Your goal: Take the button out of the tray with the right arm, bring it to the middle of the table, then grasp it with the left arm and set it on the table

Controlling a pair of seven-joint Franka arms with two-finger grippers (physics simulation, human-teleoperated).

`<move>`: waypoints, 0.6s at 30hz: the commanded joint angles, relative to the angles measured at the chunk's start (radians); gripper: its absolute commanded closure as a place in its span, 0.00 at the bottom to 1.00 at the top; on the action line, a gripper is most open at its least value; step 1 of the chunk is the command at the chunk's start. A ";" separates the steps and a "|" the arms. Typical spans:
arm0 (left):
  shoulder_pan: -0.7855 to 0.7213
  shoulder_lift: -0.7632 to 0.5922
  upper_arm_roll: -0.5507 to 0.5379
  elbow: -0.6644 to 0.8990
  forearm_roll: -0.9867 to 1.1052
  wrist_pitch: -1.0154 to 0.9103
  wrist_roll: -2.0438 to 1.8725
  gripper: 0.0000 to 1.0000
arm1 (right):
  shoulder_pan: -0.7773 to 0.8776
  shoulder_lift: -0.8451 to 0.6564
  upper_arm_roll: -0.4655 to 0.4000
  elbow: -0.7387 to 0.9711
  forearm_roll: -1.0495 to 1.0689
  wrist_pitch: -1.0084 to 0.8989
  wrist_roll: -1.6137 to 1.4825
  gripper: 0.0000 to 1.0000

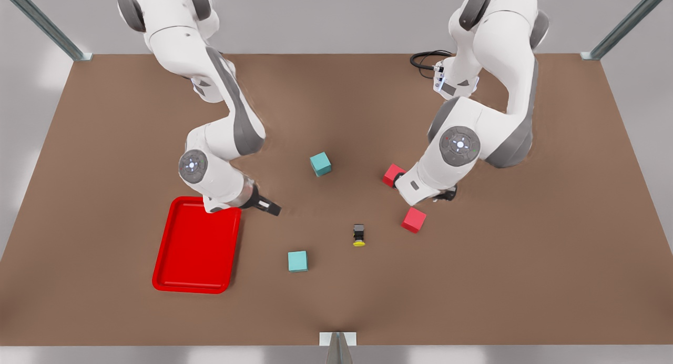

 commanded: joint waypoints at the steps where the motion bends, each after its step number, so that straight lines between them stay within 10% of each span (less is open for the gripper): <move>1: -0.056 0.052 0.021 0.034 0.003 0.130 -0.607 0.00 | -0.148 -0.133 -0.001 -0.126 -0.251 -0.213 -0.511 0.00; 6: -0.145 0.183 0.061 0.039 0.003 0.311 -0.867 0.00 | -0.400 -0.237 0.018 0.157 -0.351 -0.553 -0.726 0.00; 8: -0.223 0.238 0.148 0.047 0.003 0.357 -0.929 0.00 | -0.515 -0.248 0.195 0.228 -0.354 -0.654 -0.743 0.00; 18: -0.232 0.401 0.155 0.071 0.001 0.501 -0.667 0.00 | -0.535 -0.127 0.213 0.358 -0.329 -0.622 -0.821 0.00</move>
